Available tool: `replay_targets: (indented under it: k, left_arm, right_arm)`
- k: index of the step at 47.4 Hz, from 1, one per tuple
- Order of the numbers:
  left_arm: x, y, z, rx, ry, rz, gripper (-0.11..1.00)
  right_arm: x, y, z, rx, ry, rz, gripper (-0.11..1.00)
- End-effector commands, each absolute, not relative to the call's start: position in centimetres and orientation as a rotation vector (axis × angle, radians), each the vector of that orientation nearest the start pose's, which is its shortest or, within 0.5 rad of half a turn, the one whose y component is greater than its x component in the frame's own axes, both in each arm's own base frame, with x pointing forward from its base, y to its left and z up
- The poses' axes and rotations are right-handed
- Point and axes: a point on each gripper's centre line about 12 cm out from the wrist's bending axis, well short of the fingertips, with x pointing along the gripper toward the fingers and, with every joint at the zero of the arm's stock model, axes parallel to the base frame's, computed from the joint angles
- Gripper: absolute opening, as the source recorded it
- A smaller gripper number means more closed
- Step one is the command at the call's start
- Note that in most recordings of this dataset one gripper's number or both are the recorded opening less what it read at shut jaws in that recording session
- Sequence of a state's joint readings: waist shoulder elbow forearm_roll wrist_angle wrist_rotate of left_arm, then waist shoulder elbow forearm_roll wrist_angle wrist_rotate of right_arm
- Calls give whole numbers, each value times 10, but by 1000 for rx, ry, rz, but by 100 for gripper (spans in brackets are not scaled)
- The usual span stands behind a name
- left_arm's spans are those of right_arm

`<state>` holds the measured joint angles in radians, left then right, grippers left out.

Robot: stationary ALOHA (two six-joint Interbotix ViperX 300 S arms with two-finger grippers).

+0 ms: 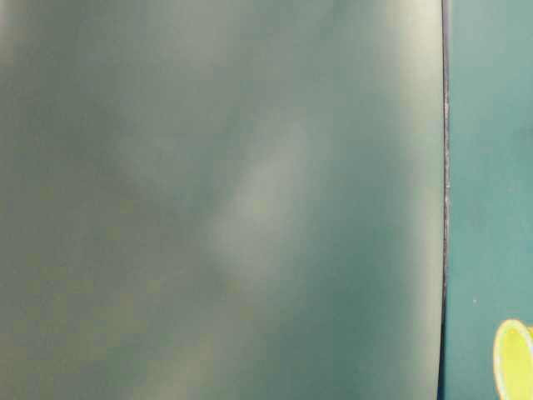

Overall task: Move the cup backward with left arm.
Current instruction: 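Move the open left gripper right to surround the orange cup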

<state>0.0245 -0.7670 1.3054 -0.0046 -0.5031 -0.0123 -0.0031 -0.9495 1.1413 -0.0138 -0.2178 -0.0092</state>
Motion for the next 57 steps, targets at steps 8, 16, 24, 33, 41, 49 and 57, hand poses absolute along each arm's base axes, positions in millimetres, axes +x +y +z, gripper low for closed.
replay_targets:
  k: [8,16,24,33,41,49,57]
  left_arm:
    - [226,9,205,-19,104,44,77]
    - [234,10,184,-22,148,46,77]
    - [242,9,166,-23,194,43,77]
    - [252,9,145,-23,251,40,77]
    - [262,9,126,-25,308,41,77]
    - [272,10,112,-31,346,44,77]
    - [276,10,101,-31,355,45,77]
  right_arm:
    - [205,0,311,-24,-69,0,0]
    - [205,0,313,-24,-72,0,0]
    - [206,0,315,-26,-74,0,0]
    - [205,0,318,-26,-83,0,0]
    - [205,0,319,-26,-86,-1,0]
    - [203,0,323,-28,-100,0,0]
    - [202,0,325,-26,-107,-2,0]
